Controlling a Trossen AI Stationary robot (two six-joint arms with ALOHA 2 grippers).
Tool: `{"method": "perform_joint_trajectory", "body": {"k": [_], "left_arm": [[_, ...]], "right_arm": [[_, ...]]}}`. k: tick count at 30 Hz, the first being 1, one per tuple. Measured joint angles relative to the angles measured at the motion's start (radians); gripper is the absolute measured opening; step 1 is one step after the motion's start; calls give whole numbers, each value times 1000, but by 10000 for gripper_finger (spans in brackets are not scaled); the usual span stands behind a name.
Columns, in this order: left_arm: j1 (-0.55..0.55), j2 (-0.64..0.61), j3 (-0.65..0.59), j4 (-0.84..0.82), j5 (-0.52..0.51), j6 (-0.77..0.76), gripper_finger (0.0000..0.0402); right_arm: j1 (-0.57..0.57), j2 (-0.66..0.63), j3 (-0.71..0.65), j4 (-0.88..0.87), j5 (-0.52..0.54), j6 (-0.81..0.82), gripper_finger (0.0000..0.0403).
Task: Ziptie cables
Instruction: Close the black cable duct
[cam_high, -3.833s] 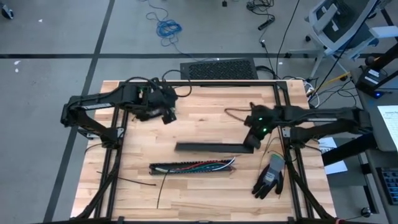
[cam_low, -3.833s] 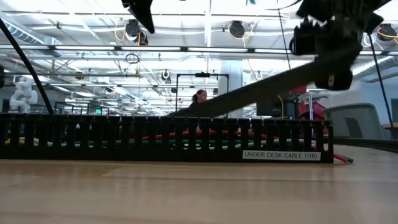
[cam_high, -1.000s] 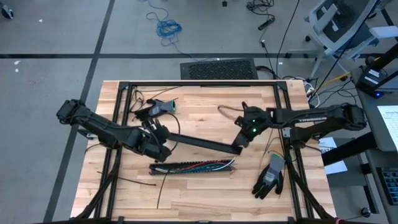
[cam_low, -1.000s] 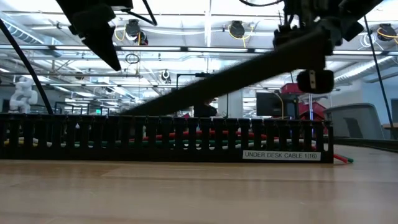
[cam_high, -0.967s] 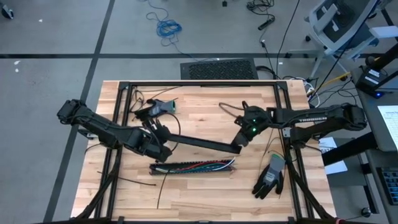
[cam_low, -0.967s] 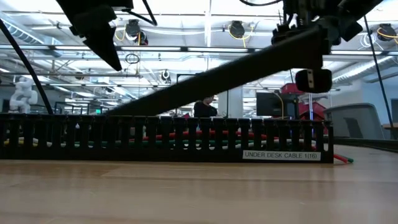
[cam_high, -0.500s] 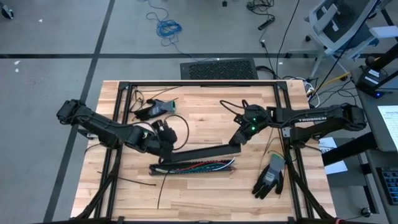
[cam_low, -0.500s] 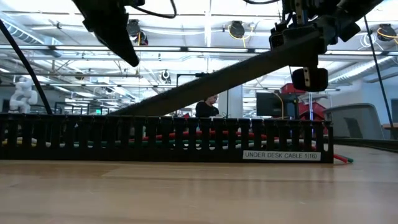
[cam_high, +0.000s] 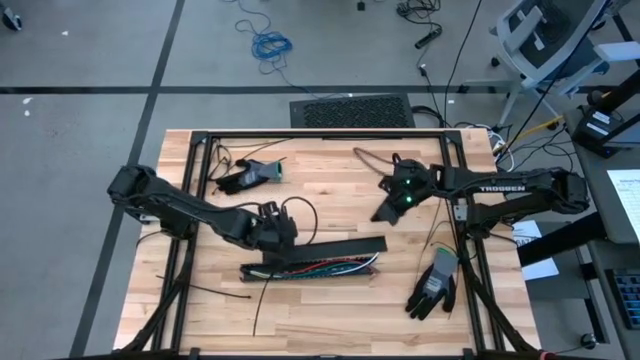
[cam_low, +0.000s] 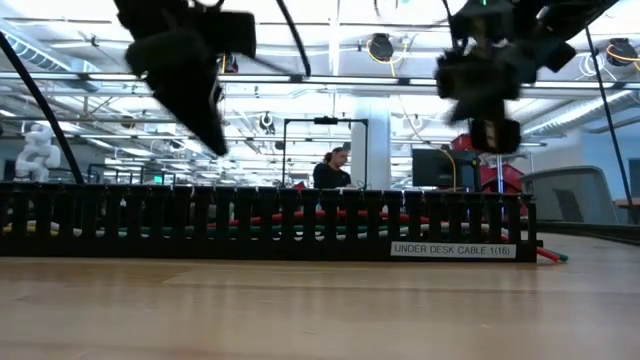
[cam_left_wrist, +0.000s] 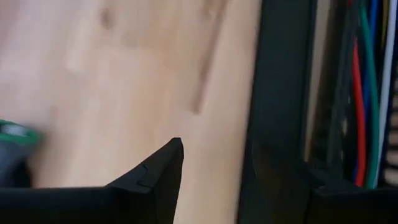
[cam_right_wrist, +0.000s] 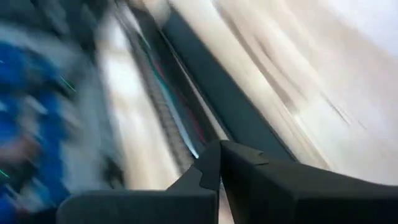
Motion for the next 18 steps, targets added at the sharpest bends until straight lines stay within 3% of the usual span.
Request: {"method": "perform_joint_trajectory", "body": {"k": [3, 6, 9, 18], "left_arm": [[2, 45, 0, -24, 58, 4, 192], [2, 70, 0, -26, 77, 4, 192], [2, 83, 0, -23, 80, 4, 192], [2, 84, 0, -23, 80, -4, 192]], "right_arm": [[33, 15, 0, -248, 75, -183, 0], [95, 40, -2, -331, 204, -324, 3], [167, 90, -2, -270, 277, -411, 22], [275, 332, 0, -79, 386, -442, 111]]}}
